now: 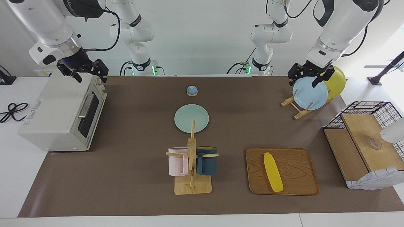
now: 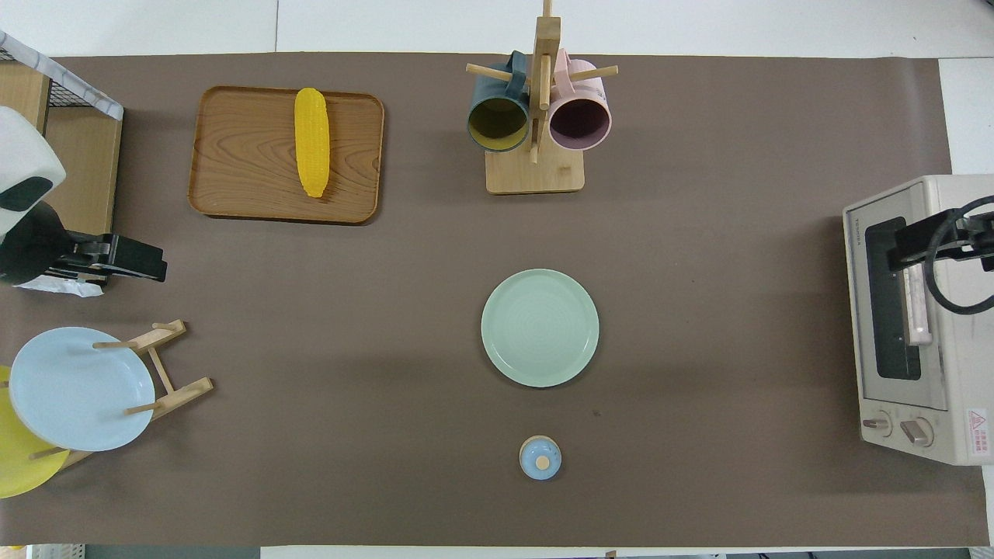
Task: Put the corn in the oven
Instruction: 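Move the left gripper toward the yellow corn on the wooden tray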
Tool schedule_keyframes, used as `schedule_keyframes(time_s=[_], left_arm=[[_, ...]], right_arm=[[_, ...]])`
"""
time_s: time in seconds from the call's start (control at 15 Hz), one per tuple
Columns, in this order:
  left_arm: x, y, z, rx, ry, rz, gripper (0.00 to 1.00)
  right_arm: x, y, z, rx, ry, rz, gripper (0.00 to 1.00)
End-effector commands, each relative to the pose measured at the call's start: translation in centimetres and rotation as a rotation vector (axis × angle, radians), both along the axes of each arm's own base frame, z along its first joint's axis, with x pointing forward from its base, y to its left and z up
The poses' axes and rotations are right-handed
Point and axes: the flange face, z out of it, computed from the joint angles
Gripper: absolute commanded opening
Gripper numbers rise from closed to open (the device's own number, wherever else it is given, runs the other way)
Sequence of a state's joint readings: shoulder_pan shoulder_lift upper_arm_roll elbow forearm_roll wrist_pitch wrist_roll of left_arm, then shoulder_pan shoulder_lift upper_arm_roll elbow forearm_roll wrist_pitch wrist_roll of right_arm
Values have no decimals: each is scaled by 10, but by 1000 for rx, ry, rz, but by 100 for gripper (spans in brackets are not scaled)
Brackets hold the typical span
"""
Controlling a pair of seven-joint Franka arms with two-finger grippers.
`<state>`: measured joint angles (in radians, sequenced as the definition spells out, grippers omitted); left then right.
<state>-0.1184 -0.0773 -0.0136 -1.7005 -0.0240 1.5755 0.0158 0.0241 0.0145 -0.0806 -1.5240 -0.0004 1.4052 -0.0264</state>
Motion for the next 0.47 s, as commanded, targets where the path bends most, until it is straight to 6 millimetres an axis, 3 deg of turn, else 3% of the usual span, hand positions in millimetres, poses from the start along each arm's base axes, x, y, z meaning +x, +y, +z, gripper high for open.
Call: schedule_keyframes(time_s=[0.0, 0.4], left_arm=[[-4, 4, 7, 14, -19, 6, 100], [-3, 5, 6, 14, -17, 11, 100]], right_arm=[[-1, 1, 4, -6, -10, -20, 100], [-1, 3, 3, -6, -9, -17, 100]])
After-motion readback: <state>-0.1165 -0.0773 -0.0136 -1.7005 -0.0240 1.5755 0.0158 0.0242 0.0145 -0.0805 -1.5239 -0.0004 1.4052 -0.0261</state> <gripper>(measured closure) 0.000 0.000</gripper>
